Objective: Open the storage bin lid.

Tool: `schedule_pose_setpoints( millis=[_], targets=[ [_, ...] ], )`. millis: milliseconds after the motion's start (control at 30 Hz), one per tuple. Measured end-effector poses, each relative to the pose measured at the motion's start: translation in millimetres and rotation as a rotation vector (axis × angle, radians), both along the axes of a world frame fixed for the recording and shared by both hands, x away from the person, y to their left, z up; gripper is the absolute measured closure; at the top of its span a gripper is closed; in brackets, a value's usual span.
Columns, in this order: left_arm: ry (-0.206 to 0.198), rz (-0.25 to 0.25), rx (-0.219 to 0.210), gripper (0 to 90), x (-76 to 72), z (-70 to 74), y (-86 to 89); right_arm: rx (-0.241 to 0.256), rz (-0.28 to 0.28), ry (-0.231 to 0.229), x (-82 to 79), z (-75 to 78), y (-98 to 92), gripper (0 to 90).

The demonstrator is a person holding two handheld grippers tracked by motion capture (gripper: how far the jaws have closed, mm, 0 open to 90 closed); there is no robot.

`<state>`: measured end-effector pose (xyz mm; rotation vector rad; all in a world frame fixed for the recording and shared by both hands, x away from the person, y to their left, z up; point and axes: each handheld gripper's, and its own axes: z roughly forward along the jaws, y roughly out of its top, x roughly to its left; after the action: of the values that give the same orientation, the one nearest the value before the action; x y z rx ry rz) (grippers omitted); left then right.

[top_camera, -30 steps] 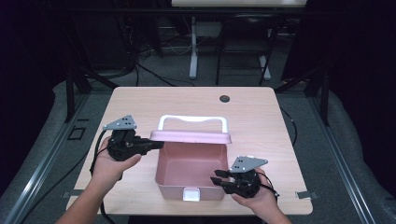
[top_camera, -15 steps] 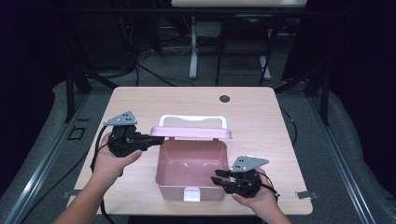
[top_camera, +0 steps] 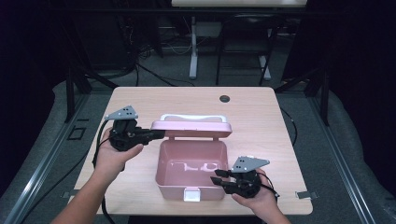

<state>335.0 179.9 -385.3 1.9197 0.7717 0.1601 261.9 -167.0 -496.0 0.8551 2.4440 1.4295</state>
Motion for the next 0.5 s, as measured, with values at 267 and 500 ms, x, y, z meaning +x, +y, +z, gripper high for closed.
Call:
schedule_pose_setpoints(
  millis=[267, 500],
  targets=[
    [-0.005, 0.024, -0.019, 89.9, 6.5, -0.9, -0.3, 0.009, -0.004, 0.009, 0.0, 0.0, -0.4, 67.3],
    [-0.001, 0.050, -0.026, 89.9, 12.2, -2.8, 5.4, 0.019, -0.002, 0.010, 0.1, -0.4, -0.7, 66.3]
  ],
)
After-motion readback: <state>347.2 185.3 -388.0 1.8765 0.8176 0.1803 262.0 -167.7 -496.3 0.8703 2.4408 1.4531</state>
